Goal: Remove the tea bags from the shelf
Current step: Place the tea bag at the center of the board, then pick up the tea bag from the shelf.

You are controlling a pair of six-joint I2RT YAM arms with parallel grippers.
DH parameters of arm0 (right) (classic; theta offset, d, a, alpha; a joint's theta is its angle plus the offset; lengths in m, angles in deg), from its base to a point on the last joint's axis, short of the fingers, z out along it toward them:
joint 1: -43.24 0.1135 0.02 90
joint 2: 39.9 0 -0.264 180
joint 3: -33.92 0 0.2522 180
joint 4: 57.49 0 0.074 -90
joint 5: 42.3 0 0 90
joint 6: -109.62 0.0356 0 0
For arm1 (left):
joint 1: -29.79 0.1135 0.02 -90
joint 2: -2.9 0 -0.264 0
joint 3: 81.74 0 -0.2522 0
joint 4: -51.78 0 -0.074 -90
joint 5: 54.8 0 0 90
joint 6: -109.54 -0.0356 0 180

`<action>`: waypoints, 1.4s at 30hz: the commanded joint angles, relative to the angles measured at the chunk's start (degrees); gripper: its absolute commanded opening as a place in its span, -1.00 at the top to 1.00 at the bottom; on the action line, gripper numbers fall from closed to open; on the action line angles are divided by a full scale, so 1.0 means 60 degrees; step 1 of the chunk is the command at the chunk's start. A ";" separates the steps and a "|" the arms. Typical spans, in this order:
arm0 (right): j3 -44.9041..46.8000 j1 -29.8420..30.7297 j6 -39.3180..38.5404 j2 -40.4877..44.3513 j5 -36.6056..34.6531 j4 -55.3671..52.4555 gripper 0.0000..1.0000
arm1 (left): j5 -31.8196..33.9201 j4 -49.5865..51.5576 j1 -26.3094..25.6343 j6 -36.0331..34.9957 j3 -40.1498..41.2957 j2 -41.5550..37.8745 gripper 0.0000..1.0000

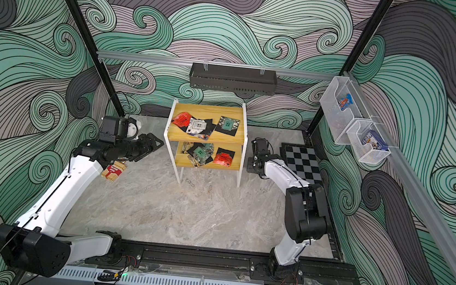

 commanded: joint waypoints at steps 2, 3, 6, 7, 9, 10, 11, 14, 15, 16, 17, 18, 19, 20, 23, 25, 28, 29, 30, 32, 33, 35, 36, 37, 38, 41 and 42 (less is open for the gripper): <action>-0.0315 0.0055 0.0343 -0.0458 0.0394 0.0174 1.00 | 0.0104 -0.0245 0.0069 -0.0029 0.0034 0.0179 -0.47; -0.0366 0.0047 0.0410 -0.0531 0.0522 0.0181 1.00 | 0.0112 -0.0245 0.0083 -0.0028 0.0022 0.0195 -0.47; -0.0521 0.0048 0.0586 -0.0727 0.0780 0.0170 1.00 | 0.0121 -0.0260 0.0091 -0.0056 0.0002 0.0280 -0.46; -0.0584 0.0051 0.0619 -0.0782 0.0833 0.0180 1.00 | 0.0121 -0.0277 0.0091 -0.0057 0.0001 0.0312 -0.46; -0.0706 0.0052 0.0671 -0.0878 0.0958 0.0176 0.96 | 0.0133 -0.0281 0.0091 -0.0045 -0.0017 0.0356 -0.46; -0.0750 0.0056 0.0712 -0.0893 0.1034 0.0171 0.94 | 0.0133 -0.0292 0.0091 -0.0050 -0.0028 0.0362 -0.46; -0.0769 0.0054 0.0738 -0.0902 0.1086 0.0179 0.90 | 0.0135 -0.0296 0.0095 -0.0057 -0.0034 0.0378 -0.46; -0.0829 0.0062 0.0795 -0.0902 0.1245 0.0171 0.66 | 0.0162 -0.0289 0.0119 -0.0061 -0.0042 0.0408 -0.47; -0.0846 0.0062 0.0817 -0.0891 0.1299 0.0176 0.60 | 0.0159 -0.0290 0.0120 -0.0068 -0.0055 0.0419 -0.46; -0.0829 0.0062 0.0823 -0.0866 0.1333 0.0179 0.52 | 0.0163 -0.0289 0.0120 -0.0068 -0.0057 0.0437 -0.46; -0.0826 0.0062 0.0814 -0.0844 0.1348 0.0171 0.47 | 0.0158 -0.0298 0.0129 -0.0065 -0.0057 0.0448 -0.46; -0.0819 0.0055 0.0823 -0.0815 0.1348 0.0159 0.45 | 0.0151 -0.0303 0.0133 -0.0072 -0.0083 0.0459 -0.46; -0.0815 0.0052 0.0812 -0.0777 0.1349 0.0172 0.44 | 0.0148 -0.0303 0.0134 -0.0067 -0.0089 0.0476 -0.46; -0.0807 0.0053 0.0808 -0.0724 0.1360 0.0170 0.44 | 0.0151 -0.0294 0.0134 -0.0070 -0.0120 0.0492 -0.46; -0.0789 0.0037 0.0742 -0.0527 0.1335 0.0155 0.42 | 0.0185 -0.0224 0.0130 -0.0101 -0.0246 0.0532 -0.46; -0.0765 -0.0034 0.0759 -0.0358 0.1290 0.0117 0.37 | 0.0209 -0.0186 0.0143 -0.0123 -0.0324 0.0514 -0.46; -0.0706 -0.0201 0.0766 -0.0046 0.1288 -0.0069 0.32 | 0.0244 -0.0118 0.0149 -0.0174 -0.0415 0.0481 -0.46; -0.0673 -0.0276 0.0800 0.0114 0.1290 -0.0134 0.30 | 0.0273 -0.0077 0.0149 -0.0188 -0.0471 0.0467 -0.46; -0.0650 -0.0360 0.0840 0.0283 0.1317 -0.0198 0.28 | 0.0303 -0.0041 0.0149 -0.0214 -0.0505 0.0452 -0.46; -0.0559 -0.0498 0.0893 0.0622 0.1348 -0.0305 0.24 | 0.0344 0.0041 0.0149 -0.0261 -0.0598 0.0409 -0.46; -0.0537 -0.0558 0.0928 0.0825 0.1363 -0.0392 0.21 | 0.0369 0.0099 0.0149 -0.0298 -0.0666 0.0408 -0.46; -0.0522 -0.0689 0.0958 0.1171 0.1428 -0.0556 0.18 | 0.0453 0.0208 0.0149 -0.0395 -0.0837 0.0402 -0.46; -0.0526 -0.0722 0.0980 0.1356 0.1434 -0.0667 0.17 | 0.0516 0.0265 0.0149 -0.0462 -0.0970 0.0406 -0.46; -0.0536 -0.0756 0.0973 0.1518 0.1424 -0.0750 0.15 | 0.0565 0.0338 0.0149 -0.0514 -0.1105 0.0443 -0.46; -0.0536 -0.0799 0.0962 0.1705 0.1422 -0.0822 0.13 | 0.0588 0.0392 0.0150 -0.0573 -0.1272 0.0469 -0.46; -0.0591 -0.0890 0.0942 0.2132 0.1508 -0.1057 0.09 | 0.0550 0.0530 0.0149 -0.0699 -0.1752 0.0585 -0.46; -0.0613 -0.0919 0.0918 0.2310 0.1544 -0.1140 0.09 | 0.0488 0.0573 0.0149 -0.0761 -0.1905 0.0619 -0.46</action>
